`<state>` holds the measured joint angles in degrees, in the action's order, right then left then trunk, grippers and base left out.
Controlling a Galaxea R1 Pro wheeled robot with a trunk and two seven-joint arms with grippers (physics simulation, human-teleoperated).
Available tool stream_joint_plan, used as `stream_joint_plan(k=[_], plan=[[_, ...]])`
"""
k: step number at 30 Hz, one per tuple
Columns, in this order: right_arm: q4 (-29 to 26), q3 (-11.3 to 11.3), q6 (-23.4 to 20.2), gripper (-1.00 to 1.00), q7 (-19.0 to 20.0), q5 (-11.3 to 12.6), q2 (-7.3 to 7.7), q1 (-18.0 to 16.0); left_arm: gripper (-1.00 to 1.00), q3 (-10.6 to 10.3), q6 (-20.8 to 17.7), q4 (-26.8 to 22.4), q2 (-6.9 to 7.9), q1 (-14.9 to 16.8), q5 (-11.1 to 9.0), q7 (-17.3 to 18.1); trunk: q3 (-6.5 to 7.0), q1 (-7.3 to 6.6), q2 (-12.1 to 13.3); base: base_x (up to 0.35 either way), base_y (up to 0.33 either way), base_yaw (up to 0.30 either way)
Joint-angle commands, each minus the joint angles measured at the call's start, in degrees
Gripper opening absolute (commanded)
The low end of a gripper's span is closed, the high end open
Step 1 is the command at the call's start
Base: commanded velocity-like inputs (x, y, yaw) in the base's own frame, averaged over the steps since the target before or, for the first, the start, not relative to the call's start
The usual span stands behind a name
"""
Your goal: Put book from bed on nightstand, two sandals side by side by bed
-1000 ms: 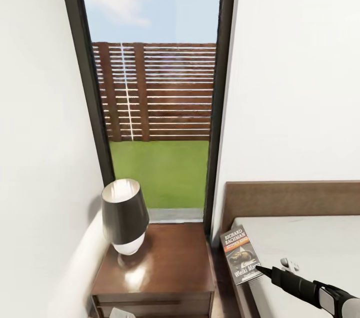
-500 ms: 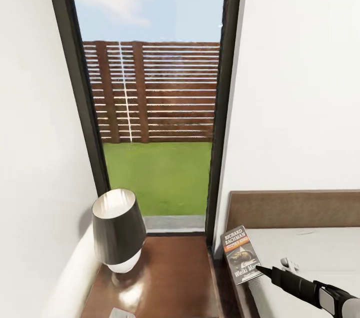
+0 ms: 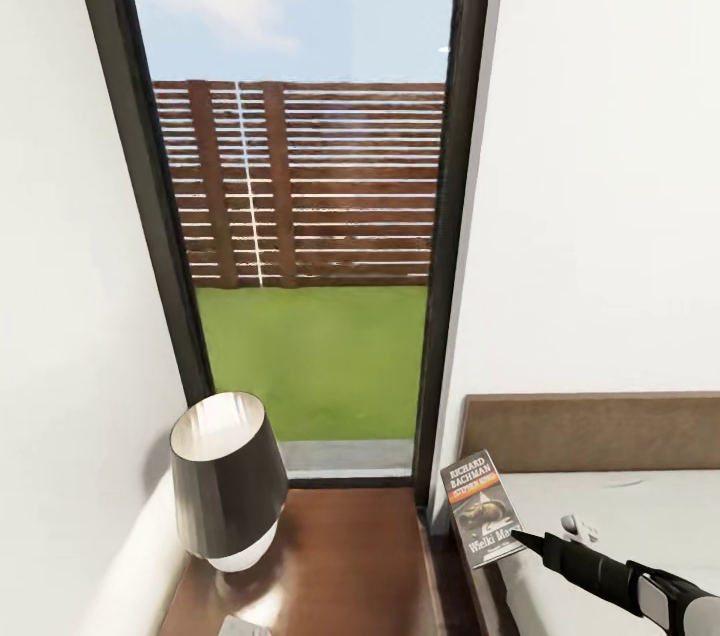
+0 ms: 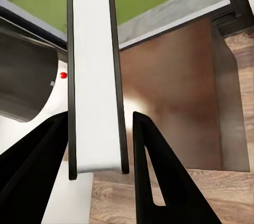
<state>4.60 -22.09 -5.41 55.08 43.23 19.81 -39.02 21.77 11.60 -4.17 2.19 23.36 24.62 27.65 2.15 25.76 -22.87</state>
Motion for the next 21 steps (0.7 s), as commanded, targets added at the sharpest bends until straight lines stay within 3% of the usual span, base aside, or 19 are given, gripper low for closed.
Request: stream_joint_plan(k=[1, 12, 15, 16, 17, 21], plan=[[0.1, -0.2, -0.6, -1.00, 0.3, 0.6, -0.02, 0.0, 1.00, 0.5, 0.3, 0.0, 0.01, 0.0, 0.6, 0.1, -0.03, 0.02, 0.0, 0.009, 0.000, 0.000], [0.1, -0.2, -0.8, -1.00, 0.2, 0.7, 0.04, 0.0, 1.00, 0.6, 0.3, 0.0, 0.01, 0.0, 0.5, 0.2, -0.03, 0.02, 0.0, 0.001, 0.000, 0.000], [0.1, -0.2, -1.2, -1.00, 0.3, 0.7, 0.04, 0.0, 1.00, 0.8, 0.4, 0.0, 0.17, 0.0, 0.3, 2.0, -0.03, 0.02, 0.0, 0.000, 0.000, 0.000], [0.1, -0.2, -1.2, -1.00, 0.3, 0.7, 0.05, -0.1, 1.00, 0.9, 0.4, -0.1, 0.29, 0.1, 0.3, 8.6, -0.03, 0.02, 0.0, 0.000, 0.000, 0.000], [0.1, -0.2, -1.1, -1.00, 0.2, 0.6, 0.05, -0.1, 1.00, 0.9, 0.3, -0.2, 0.33, 0.1, 0.3, 12.7, -0.03, 0.02, 0.0, 0.000, 0.000, 0.000], [0.1, -0.2, -1.1, -1.00, 0.3, 0.7, 0.05, -0.1, 1.00, 1.0, 0.1, -0.4, 0.63, 0.0, 0.1, 25.1, -0.03, 0.02, 0.0, 0.000, 0.000, 0.000]])
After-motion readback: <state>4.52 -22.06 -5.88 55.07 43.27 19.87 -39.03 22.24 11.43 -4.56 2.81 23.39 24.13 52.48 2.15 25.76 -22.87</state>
